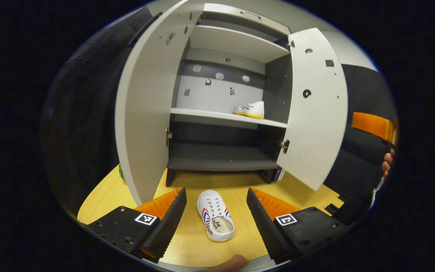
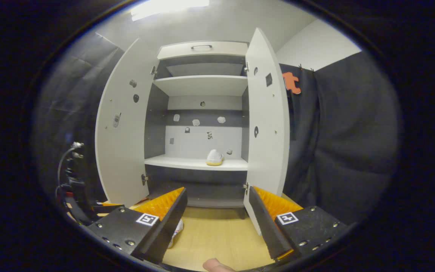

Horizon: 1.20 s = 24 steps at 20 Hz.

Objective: Grab one shoe with the right hand and put it into the shoe cabinet, grab the other shoe with the left hand and put it into the shoe cabinet; then close the right door with the right hand and the left door with the left hand.

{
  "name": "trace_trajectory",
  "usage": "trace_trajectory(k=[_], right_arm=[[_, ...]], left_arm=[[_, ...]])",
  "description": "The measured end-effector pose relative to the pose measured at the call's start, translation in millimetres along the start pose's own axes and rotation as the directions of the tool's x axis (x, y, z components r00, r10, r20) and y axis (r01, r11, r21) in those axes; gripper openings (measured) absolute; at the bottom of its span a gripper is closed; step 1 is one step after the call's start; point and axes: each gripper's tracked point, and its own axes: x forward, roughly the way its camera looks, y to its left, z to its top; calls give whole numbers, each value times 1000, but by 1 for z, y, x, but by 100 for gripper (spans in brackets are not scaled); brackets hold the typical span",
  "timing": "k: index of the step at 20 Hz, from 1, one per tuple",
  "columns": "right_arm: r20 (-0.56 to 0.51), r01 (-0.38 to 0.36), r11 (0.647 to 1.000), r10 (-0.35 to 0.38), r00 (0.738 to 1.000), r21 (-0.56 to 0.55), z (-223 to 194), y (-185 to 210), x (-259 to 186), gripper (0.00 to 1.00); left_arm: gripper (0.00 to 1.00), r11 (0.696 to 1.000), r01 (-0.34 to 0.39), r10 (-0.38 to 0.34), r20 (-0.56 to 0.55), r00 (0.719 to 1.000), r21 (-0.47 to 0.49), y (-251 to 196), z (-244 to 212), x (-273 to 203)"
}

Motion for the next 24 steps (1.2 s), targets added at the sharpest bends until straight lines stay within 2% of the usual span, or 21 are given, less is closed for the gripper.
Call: trace_trajectory(k=[2,5,8,10,12,13,16,17,19,20,21,24], right_arm=[[-2,24,1000,-24,1000,8,-12,-12,-12,98],[-1,16,1000,-16,1000,-4,-21,-16,-31,98],[7,3,1000,-3,1000,-17,-29,-21,-39,98],[6,6,1000,-6,1000,-21,-35,-28,-43,98],[1,18,1000,-18,1000,-13,-41,-36,-41,98],[-1,25,1000,-25,1000,-3,-44,-41,-41,98],[-15,32,999,-32,999,40,-55,-51,-41,98],[-16,41,998,-40,999,54,-58,-56,-40,98],[-11,50,995,-49,999,84,-62,-64,-37,98],[-18,57,993,-56,998,100,-65,-68,-34,98],[-20,68,991,-66,998,118,-66,-72,-33,98],[4,82,985,-84,996,151,-65,-78,-24,99]], left_arm=[[99,1000,-14,15,-113,993,10,2,-37,23],[99,999,-10,-2,-252,968,-49,0,-80,51],[99,998,-39,22,-317,948,-48,8,-104,70],[100,998,-41,22,-324,946,-51,9,-108,78],[95,998,-26,2,-348,938,-65,7,-117,85],[82,997,-35,8,-363,932,-66,9,-121,87],[66,994,-66,27,-375,927,-90,17,-130,98],[53,988,-90,35,-385,922,-125,18,-134,102],[23,983,-154,98,-422,901,-102,26,-141,104],[19,985,-148,100,-413,905,-86,26,-138,105],[4,989,-129,89,-400,912,-74,24,-131,105],[1,992,-98,60,-378,924,-81,19,-123,98]])
